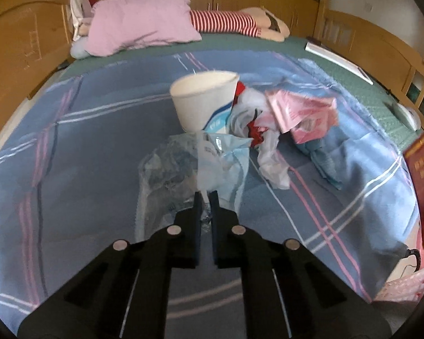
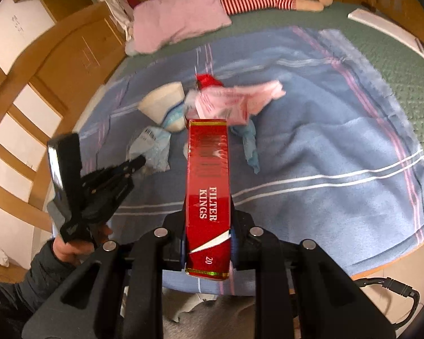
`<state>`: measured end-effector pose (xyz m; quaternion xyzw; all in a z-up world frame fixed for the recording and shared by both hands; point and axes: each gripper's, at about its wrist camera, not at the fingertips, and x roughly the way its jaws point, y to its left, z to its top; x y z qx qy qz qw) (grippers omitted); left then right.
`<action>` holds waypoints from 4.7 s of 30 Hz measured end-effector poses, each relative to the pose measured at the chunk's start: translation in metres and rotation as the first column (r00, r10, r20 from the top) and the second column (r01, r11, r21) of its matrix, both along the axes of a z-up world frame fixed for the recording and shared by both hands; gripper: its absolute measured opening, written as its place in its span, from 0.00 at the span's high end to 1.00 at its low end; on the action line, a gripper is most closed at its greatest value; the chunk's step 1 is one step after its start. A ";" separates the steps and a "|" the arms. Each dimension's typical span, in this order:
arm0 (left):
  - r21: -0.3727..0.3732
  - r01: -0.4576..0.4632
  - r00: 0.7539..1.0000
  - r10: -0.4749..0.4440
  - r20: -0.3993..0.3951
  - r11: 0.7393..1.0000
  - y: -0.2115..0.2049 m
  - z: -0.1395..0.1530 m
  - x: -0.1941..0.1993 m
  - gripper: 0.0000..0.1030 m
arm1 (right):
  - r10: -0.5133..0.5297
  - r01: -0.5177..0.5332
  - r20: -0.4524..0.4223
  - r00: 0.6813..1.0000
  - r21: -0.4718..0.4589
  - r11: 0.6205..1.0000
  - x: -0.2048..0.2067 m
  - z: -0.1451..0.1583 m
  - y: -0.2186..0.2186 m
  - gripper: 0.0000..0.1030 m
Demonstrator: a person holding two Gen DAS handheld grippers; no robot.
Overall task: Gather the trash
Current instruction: 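Grasp the clear plastic packet with the left gripper while the right holds the box, then carry the box and packet over the bin and open both grippers, then move the right gripper to the pink paper and grasp it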
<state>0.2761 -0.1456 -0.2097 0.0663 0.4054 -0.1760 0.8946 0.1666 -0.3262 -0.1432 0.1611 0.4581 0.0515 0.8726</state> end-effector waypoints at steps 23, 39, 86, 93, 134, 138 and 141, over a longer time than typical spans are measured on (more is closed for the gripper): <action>-0.075 0.363 0.905 -0.333 0.265 0.929 -0.078 0.144 -0.219 0.94 | -0.438 0.459 0.308 0.845 0.005 0.889 -0.234 0.087 -0.040 0.78; -0.002 0.622 0.755 -0.599 0.267 0.783 -0.185 0.138 -0.378 0.94 | -0.658 0.767 0.447 0.606 -0.108 0.632 -0.399 0.102 -0.060 0.78; -0.120 0.383 0.874 -0.317 0.368 0.916 -0.101 0.181 -0.322 0.27 | -0.612 0.652 0.245 0.752 -0.142 0.744 -0.367 0.057 -0.064 0.33; -0.145 0.294 0.912 -0.232 0.337 0.945 -0.071 0.174 -0.286 0.26 | -0.597 0.628 0.202 0.776 -0.160 0.762 -0.347 0.046 -0.068 0.33; -0.105 -0.238 0.965 0.247 0.084 0.966 0.130 0.060 -0.089 0.23 | -0.386 0.424 -0.222 0.895 0.163 0.891 0.148 -0.023 -0.074 0.27; -0.098 -0.239 0.965 0.248 0.089 0.966 0.131 0.061 -0.087 0.23 | -0.385 0.451 -0.311 0.869 0.177 0.875 0.177 -0.049 -0.080 0.27; -0.095 -0.240 0.965 0.248 0.088 0.966 0.132 0.061 -0.087 0.23 | -0.387 0.463 -0.350 0.853 0.169 0.870 0.189 -0.063 -0.080 0.27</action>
